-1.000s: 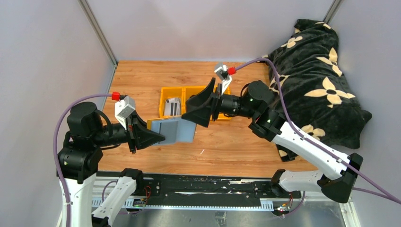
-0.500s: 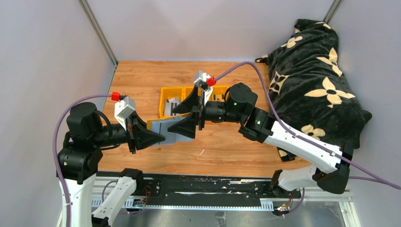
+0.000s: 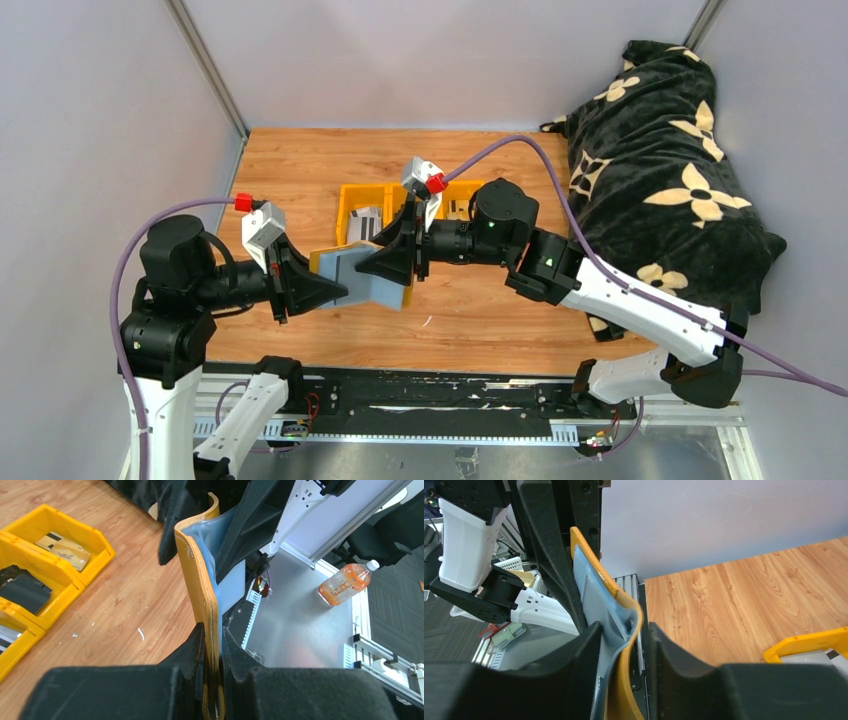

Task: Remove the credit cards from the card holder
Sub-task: Remove the credit card from the card holder.

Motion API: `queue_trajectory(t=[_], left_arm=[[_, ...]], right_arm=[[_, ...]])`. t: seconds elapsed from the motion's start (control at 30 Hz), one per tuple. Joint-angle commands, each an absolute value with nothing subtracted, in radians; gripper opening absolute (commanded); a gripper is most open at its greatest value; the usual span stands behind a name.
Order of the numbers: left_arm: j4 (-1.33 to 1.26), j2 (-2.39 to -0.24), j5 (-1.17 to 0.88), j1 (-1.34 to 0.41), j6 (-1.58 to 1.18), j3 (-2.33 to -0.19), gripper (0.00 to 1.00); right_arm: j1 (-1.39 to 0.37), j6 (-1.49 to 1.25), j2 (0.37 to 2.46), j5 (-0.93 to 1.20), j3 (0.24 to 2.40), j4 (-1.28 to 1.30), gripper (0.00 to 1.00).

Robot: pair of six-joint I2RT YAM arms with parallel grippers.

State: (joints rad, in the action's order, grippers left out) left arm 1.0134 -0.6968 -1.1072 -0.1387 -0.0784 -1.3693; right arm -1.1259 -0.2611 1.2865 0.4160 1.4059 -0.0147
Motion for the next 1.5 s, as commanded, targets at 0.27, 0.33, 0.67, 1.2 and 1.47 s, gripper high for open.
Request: queue_trajectory(t=[0.27, 0.33, 0.67, 1.2, 1.47], left_arm=[[0.997, -0.713, -1.226, -0.143, -0.116, -1.433, 0.12], [0.999, -0.715, -1.242, -0.143, -0.119, -1.430, 0.17], [0.996, -0.712, -1.305, -0.143, -0.139, -1.424, 0.27], [0.586, -0.679, -1.346, -0.143, -0.544, -1.369, 0.26], [0.527, -0.675, -1.274, -0.143, -0.593, -1.356, 0.42]], right_arm=[[-1.126, -0.240, 1.278, 0.305, 1.412, 0.048, 0.11], [-1.126, -0.258, 1.274, 0.305, 1.404, 0.029, 0.01], [-1.112, -0.301, 1.241, 0.291, 1.364, 0.009, 0.00], [-1.101, -0.295, 1.179, 0.337, 1.258, -0.089, 0.00], [-1.101, -0.301, 1.144, 0.363, 1.222, -0.119, 0.00]])
